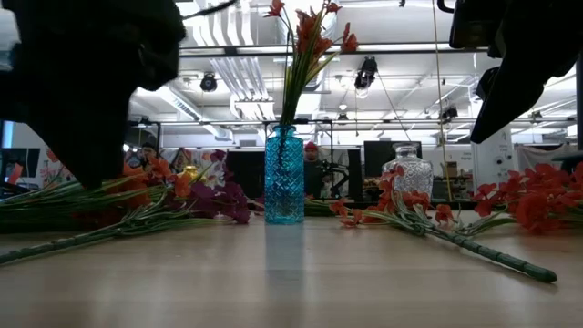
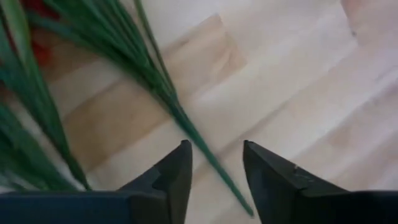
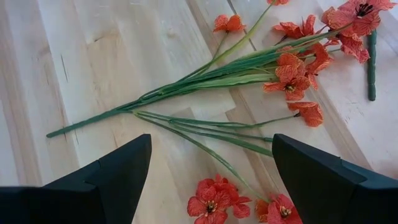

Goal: Sort flowers into vase by color
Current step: Put the bottom left violet flowers into the yellow vase

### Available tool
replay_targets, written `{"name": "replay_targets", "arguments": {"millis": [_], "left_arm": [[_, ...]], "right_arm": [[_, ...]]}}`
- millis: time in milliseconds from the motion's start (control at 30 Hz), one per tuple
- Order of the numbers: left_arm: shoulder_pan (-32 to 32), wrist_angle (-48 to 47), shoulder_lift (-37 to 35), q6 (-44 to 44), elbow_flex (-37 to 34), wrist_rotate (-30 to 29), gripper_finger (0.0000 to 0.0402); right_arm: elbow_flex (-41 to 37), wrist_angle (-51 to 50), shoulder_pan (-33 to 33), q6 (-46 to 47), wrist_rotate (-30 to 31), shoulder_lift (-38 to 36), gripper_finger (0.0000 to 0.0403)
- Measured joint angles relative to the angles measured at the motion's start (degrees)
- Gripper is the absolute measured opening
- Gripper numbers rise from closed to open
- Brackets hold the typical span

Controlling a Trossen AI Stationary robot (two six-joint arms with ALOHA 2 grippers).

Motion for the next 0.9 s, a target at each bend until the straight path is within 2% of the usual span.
{"name": "replay_targets", "arguments": {"millis": [167, 533, 900], "left_arm": [[1.8, -2.9, 4.5, 2.5, 2.3, 0.0, 0.0168], [2.5, -5.1, 7.2, 2.8, 1.4, -0.4, 0.0171], [3.3, -4.0, 8.9, 2.8, 1.4, -2.8, 0.0123]], "right_arm": [[0.0, 0.0, 0.0, 0.0, 0.0, 0.0, 0.0325], [0.0, 0.4, 0.0, 0.2, 0.0, 0.0, 0.0325], [0.0, 0.4, 0.0, 0.1, 0.1, 0.0, 0.0325]]}}
